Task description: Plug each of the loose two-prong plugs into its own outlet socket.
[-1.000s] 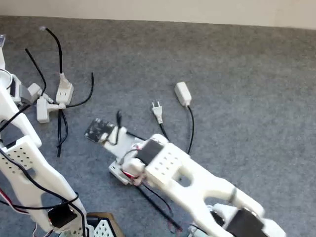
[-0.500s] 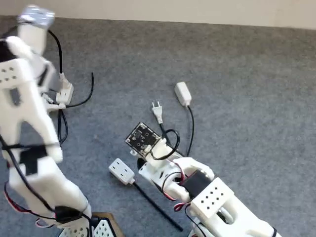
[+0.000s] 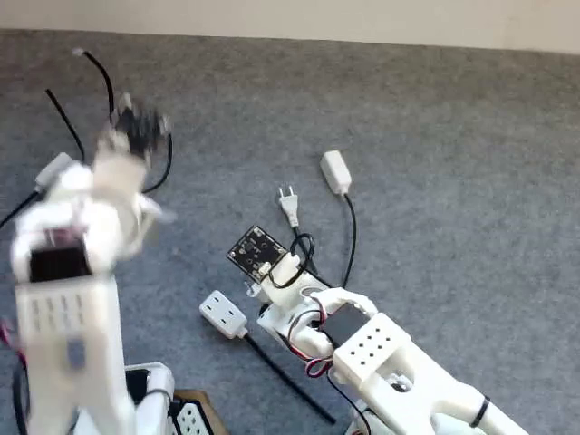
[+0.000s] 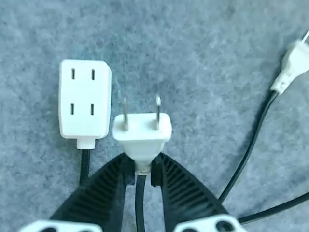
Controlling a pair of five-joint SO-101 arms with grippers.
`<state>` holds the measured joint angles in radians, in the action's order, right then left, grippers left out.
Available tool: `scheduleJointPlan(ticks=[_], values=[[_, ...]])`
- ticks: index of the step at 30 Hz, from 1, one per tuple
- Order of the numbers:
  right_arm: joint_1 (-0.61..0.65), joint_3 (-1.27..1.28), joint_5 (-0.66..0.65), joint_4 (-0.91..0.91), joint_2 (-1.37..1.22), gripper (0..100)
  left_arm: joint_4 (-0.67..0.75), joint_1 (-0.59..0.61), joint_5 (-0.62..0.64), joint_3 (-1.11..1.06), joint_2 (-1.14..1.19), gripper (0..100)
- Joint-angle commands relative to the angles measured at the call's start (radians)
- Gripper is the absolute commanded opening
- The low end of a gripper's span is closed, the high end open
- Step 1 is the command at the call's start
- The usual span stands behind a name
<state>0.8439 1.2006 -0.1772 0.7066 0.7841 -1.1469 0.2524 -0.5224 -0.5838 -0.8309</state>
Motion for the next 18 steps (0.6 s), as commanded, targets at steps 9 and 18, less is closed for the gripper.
scheduleJointPlan(ticks=[9,18], values=[[0.094,-0.065,0.106,-0.131,-0.091,0.6,0.031,-0.193,0.206,-0.593,-0.891,36],[0.150,-0.091,0.106,-0.108,-0.085,0.6,0.026,-0.289,0.304,-0.739,-0.921,36]])
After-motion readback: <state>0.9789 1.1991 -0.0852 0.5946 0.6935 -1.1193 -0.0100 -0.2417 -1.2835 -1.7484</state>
